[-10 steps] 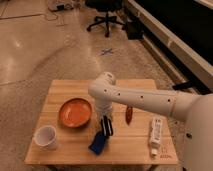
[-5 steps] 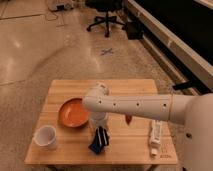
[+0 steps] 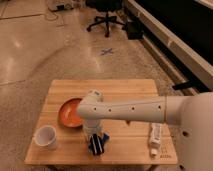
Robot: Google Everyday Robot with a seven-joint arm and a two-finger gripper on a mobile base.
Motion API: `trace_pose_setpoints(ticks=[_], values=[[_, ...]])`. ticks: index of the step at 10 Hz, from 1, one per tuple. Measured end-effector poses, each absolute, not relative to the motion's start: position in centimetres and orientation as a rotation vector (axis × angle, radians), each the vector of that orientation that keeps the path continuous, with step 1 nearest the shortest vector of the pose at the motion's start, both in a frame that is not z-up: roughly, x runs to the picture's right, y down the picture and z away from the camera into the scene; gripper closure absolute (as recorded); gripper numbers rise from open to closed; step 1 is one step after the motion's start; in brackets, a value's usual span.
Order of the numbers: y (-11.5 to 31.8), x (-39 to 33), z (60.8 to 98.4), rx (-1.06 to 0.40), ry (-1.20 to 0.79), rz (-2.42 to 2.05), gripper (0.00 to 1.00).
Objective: Place the eraser on the white sponge
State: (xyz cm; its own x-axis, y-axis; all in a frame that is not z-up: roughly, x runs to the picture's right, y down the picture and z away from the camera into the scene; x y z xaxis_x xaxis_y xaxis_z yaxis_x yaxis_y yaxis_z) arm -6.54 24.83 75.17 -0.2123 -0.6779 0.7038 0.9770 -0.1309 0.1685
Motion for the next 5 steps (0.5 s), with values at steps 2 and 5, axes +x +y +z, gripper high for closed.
trace_pose_setpoints(ticks=[2, 5], values=[[24.8, -6.0, 76.0, -0.563, -0.713, -1.667, 0.20], [23.7, -4.3, 76.8, -0.573, -0.669, -1.651, 0.20]])
